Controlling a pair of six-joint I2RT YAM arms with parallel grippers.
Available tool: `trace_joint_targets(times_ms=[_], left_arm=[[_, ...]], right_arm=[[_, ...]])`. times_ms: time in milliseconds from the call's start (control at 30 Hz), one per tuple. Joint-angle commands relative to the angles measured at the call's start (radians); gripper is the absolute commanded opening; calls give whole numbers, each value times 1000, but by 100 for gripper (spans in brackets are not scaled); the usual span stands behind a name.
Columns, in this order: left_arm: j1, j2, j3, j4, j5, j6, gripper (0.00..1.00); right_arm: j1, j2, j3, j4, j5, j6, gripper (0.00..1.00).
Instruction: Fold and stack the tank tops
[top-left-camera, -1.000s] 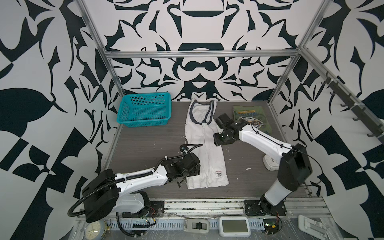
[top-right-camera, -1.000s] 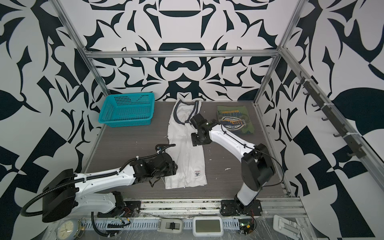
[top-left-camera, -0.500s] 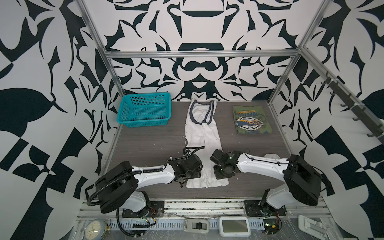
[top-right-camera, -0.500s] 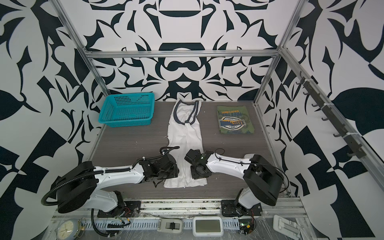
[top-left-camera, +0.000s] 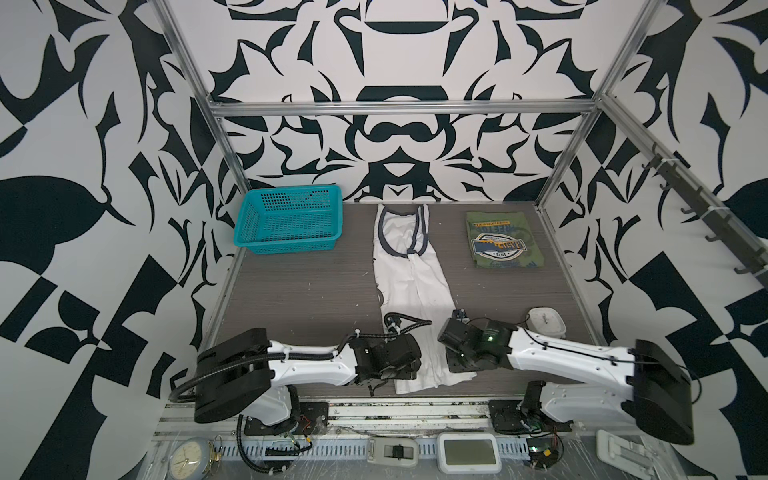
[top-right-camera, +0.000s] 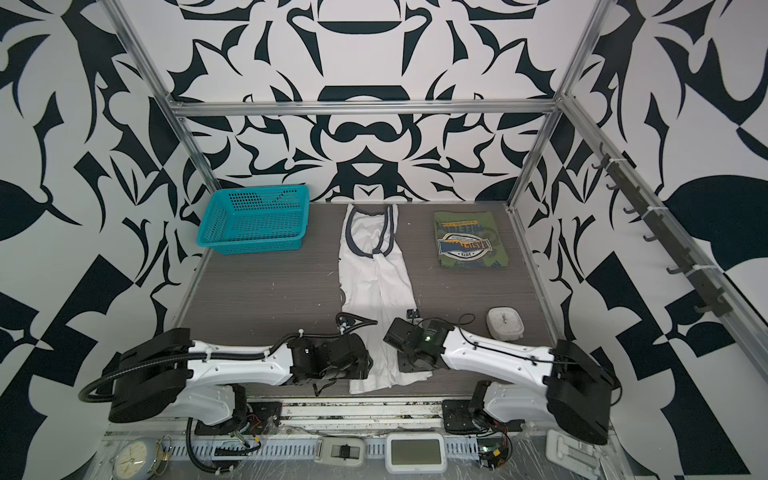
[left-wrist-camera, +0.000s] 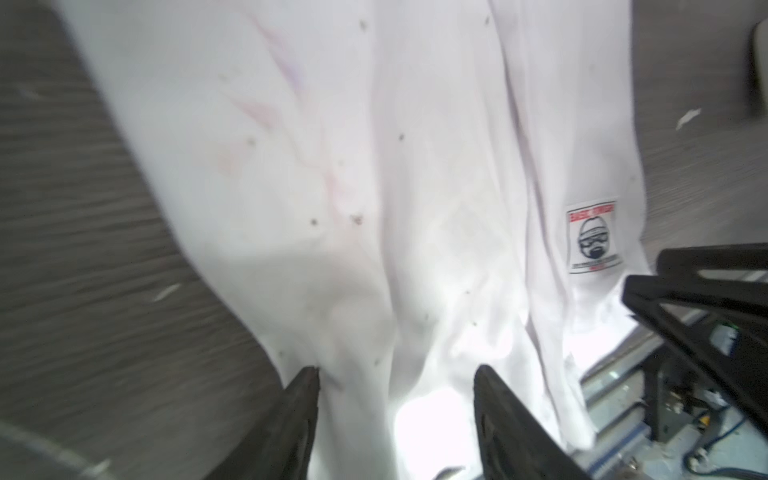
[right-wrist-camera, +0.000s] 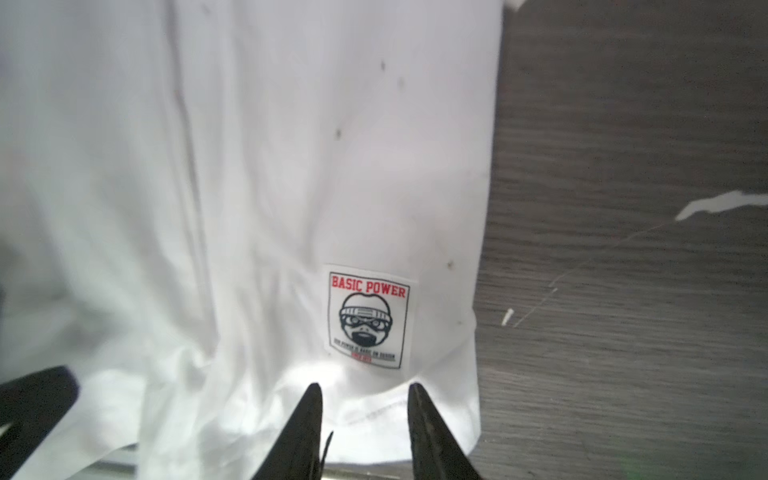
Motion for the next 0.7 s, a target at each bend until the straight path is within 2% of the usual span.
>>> trace_joint_targets(times_ms=[0, 100, 200, 400, 500, 667], left_arm=[[89, -51, 48, -62, -36, 24, 63], [236, -7, 155, -82, 42, 99, 62], [380, 101, 315, -100, 125, 192, 62], [593, 441, 719, -228, 130, 347, 63], [644, 591, 894, -245, 165, 383, 63], [658, 780, 1125, -297, 187, 435, 62]], right_arm=[[9, -89, 6, -10, 30, 18, 39], [51, -97, -6, 11, 34, 53, 39], [118, -61, -2, 23, 64, 105, 40], [205, 17, -3, 61, 112, 190, 42], [220, 45, -5, 85, 104, 206, 42], [226, 77, -10, 100, 95, 243, 43]])
